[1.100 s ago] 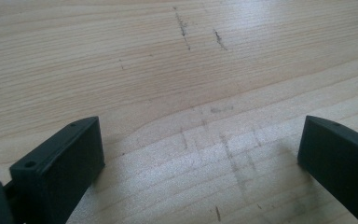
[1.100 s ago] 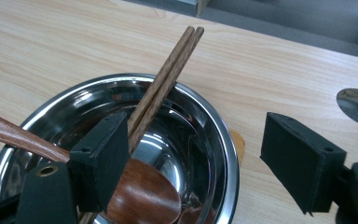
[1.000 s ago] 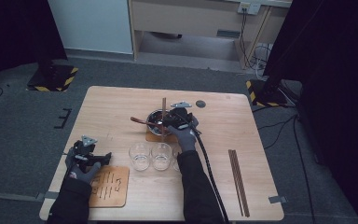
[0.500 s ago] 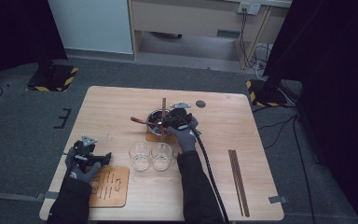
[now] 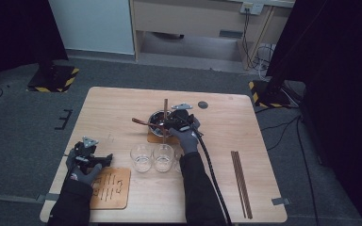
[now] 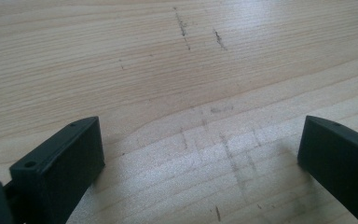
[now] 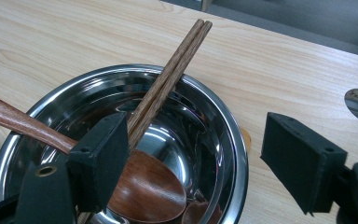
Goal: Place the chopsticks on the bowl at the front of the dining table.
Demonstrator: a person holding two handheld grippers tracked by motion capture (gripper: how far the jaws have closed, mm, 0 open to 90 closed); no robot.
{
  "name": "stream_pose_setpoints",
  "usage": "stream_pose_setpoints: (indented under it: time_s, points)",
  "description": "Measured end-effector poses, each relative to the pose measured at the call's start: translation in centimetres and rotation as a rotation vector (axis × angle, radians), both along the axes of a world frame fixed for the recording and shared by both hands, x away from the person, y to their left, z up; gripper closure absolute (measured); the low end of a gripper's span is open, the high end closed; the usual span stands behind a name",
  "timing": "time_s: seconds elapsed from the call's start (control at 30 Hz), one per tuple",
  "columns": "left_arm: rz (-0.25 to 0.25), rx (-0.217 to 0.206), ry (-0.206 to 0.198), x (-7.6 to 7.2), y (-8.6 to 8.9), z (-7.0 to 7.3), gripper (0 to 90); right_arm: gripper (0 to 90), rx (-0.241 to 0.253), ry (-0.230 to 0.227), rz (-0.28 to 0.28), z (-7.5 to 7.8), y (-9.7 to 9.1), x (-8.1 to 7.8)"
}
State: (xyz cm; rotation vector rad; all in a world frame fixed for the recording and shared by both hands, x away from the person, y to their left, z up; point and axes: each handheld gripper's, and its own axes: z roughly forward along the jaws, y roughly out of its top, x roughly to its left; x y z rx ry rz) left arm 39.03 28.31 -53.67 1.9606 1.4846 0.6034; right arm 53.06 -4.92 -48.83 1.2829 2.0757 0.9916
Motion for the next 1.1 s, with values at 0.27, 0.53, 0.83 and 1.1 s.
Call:
stream_pose_setpoints:
  time_s: [0.27,0.53,0.83,1.1]
  points:
    - [0.0,-0.001,0.0,0.0,0.0,0.0,0.0,22.7,0.027,-0.031,-0.006,0.8,-0.3,-0.2]
    - [0.0,-0.001,0.0,0.0,0.0,0.0,0.0,21.6,0.072,-0.104,-0.018,4.2,-2.2,-1.6]
    - [0.001,-0.003,0.0,0.0,0.0,0.0,0.0,19.2,0.098,-0.158,-0.055,7.3,-7.1,-4.8]
    - [0.006,-0.004,-0.003,0.0,0.0,0.0,0.5,18.0,0.09,-0.149,-0.072,6.8,-10.1,-7.2]
